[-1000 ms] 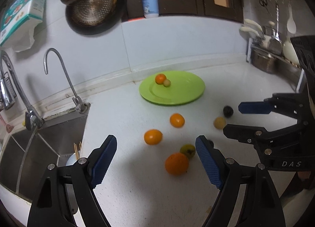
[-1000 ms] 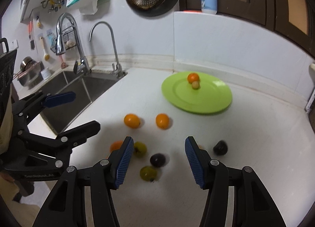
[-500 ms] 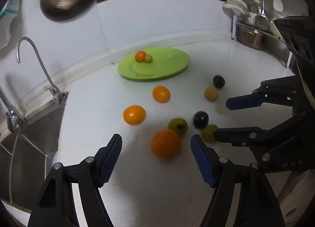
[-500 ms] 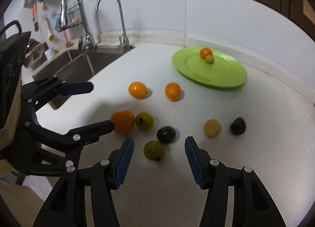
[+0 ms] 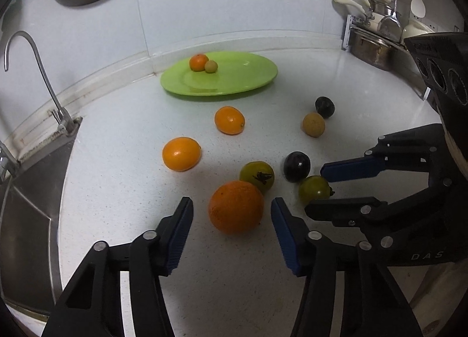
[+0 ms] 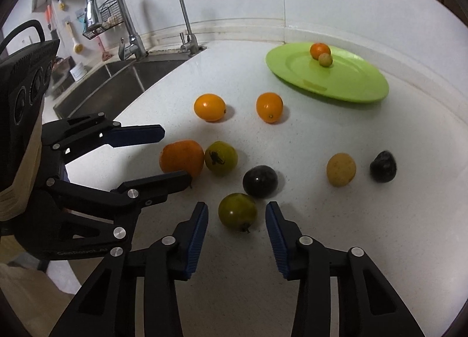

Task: Organize fruits
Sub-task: 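Move both open grippers back toward the remaining fruits on the counter, then grasp the large orange with the left gripper while the right gripper grasps the olive-green fruit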

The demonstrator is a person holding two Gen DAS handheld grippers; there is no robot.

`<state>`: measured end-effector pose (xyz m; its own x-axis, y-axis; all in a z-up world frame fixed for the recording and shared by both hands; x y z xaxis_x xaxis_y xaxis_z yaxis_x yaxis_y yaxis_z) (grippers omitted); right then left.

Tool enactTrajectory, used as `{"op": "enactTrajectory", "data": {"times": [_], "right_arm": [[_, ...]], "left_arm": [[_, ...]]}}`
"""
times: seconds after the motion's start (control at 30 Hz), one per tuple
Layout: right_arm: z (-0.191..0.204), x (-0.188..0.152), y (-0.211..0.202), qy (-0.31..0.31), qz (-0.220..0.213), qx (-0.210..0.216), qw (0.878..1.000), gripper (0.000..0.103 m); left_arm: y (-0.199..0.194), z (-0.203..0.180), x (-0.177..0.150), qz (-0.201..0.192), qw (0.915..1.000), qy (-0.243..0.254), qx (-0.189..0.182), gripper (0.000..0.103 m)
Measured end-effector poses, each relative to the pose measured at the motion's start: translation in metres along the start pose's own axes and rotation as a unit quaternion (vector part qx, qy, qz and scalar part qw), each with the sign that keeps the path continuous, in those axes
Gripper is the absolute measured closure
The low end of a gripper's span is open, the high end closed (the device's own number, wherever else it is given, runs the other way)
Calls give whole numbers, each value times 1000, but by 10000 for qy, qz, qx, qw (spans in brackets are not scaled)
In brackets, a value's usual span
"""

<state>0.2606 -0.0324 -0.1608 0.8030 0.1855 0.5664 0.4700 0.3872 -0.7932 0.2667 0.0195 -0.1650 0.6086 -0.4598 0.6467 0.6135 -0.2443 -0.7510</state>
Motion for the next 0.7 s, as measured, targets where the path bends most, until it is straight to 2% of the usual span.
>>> {"op": "enactTrajectory", "data": {"times": [0.23,0.3,0.7], "right_arm": [[-2,-2,6,149,93,127,9998,69],[-3,-3,7,182,118,155,9996,73],[-2,0,-2,139,-18,186,9997,73]], "left_arm": [[7,-1,-2,79,9999,-106,-9,62],[7,-1,-2,82,9999,-110,-3,62],[-6,0,1,-4,9995,-292,137,63]]}}
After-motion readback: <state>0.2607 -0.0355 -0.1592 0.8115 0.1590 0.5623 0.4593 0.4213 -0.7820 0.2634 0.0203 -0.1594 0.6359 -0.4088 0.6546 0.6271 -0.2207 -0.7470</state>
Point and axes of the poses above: each gripper's, at about its wrist camera, not at the fingertips, and y roughly the way its jaws point, z to its left, x to its top, the point moved 10 cm from there along y, roughly the way its jaws point, and after that the axes turned 9 degrees about y, right-handed, at the moved point
